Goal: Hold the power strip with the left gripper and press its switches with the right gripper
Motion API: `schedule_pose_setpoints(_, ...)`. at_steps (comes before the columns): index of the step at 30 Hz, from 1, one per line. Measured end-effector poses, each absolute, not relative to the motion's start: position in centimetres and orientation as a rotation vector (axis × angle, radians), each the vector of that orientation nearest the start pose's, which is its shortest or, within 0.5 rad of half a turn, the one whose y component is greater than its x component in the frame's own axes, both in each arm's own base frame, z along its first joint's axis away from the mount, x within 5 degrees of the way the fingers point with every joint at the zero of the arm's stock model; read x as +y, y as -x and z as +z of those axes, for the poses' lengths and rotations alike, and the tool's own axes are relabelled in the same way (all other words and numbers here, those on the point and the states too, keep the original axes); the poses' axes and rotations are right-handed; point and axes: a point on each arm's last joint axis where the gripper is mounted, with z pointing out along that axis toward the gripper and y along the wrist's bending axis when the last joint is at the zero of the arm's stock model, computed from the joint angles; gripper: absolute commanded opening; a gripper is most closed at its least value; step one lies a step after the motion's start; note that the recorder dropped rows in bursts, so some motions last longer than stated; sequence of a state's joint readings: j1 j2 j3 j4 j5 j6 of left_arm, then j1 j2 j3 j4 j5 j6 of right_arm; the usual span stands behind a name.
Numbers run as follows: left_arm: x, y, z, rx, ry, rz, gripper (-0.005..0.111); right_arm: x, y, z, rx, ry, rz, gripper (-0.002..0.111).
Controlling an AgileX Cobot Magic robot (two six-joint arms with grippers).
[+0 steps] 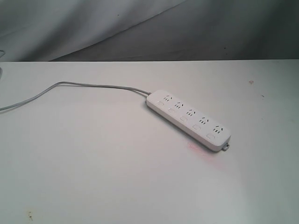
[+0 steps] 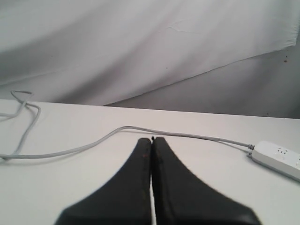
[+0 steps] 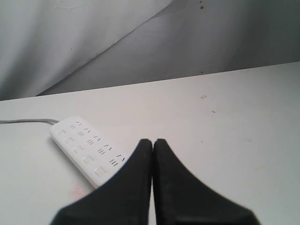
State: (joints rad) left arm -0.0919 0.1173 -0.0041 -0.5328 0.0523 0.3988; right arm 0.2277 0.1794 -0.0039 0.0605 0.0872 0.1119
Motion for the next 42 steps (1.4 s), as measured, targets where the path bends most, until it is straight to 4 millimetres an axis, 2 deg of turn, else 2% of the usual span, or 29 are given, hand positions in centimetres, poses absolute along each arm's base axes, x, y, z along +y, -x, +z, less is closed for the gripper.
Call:
schedule_pose_setpoints(3, -0.82, -6.22, 20.52, 1.611, -0.036, -0.148, 0.0, 1.63, -6.84, 19.52, 1.755, 0.053, 0.297, 0.0)
schedule_pose_setpoints(9, -0.69, -5.65, 20.88, 1.547, -0.03, -0.141, 0.0, 1.63, -6.84, 19.52, 1.755, 0.053, 0.297, 0.0)
schedule_pose_setpoints(25, -0.57, -5.63, 20.46, 1.594, 0.032, -0.181, 0.0, 1.63, -6.84, 19.5, 1.757, 0.051, 0.298, 0.0)
schedule_pose_setpoints(42, -0.55, -5.63, 20.43, 1.596, 0.024, -0.17, 0.0, 1.63, -6.84, 19.5, 1.757, 0.051, 0.298, 0.0)
